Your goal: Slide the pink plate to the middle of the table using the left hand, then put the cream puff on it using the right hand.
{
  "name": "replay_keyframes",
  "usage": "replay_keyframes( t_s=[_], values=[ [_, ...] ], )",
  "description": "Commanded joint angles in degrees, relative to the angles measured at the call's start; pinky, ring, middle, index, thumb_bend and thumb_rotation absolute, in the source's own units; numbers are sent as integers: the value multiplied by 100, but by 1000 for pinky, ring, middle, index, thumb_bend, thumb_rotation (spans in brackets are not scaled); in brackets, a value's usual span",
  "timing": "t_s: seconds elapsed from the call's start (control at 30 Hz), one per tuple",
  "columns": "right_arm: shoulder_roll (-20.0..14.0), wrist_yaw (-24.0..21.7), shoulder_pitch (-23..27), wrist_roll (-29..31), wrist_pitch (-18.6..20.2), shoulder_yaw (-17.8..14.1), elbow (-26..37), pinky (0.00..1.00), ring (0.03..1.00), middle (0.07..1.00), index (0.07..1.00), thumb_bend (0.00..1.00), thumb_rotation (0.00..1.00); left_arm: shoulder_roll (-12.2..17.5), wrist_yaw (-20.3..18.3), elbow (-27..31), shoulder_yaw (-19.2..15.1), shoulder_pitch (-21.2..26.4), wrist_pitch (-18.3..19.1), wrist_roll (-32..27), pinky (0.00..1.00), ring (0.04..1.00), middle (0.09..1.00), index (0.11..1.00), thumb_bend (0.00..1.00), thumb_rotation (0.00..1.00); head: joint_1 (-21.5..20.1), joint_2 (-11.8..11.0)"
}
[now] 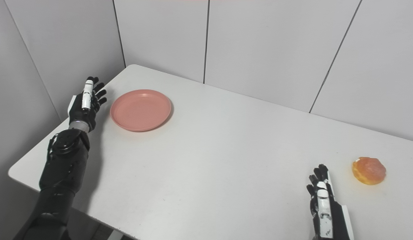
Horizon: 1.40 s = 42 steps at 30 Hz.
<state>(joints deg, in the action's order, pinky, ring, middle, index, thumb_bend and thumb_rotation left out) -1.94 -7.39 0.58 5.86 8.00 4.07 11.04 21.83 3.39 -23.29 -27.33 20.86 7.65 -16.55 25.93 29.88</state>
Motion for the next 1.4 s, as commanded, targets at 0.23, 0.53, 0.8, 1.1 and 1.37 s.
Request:
replay_keyframes(
  t_s=[0.23, 0.53, 0.8, 1.1, 1.37],
  values=[
    [-2, -29, 108, 36, -188, -14, 157, 1000, 1000, 1000, 1000, 63, 1000, 245, -21, -517, 24, 432, -517, -44, 933, 931, 932, 914, 310, 968, -7, 51],
    [-9, -29, 108, 10, -194, -9, 138, 1000, 1000, 1000, 1000, 81, 1000, 273, -233, -811, 95, 539, -409, -231, 966, 959, 958, 942, 366, 1000, -19, 79],
    [10, -23, 106, 52, -70, -12, 194, 1000, 1000, 1000, 1000, 85, 1000, 258, -405, -1185, 230, 618, -628, -234, 963, 964, 967, 962, 431, 1000, -41, 111],
    [-4, 9, 121, -53, -120, 13, 185, 1000, 1000, 1000, 1000, 71, 1000, 76, -395, -1059, 305, 678, -427, -381, 953, 952, 954, 936, 377, 1000, -69, 136],
    [22, 22, 113, -48, -44, 3, 208, 1000, 1000, 1000, 1000, 73, 1000, -153, -524, -805, 421, 626, -287, -613, 934, 950, 950, 933, 401, 1000, -119, 170]
  ],
)
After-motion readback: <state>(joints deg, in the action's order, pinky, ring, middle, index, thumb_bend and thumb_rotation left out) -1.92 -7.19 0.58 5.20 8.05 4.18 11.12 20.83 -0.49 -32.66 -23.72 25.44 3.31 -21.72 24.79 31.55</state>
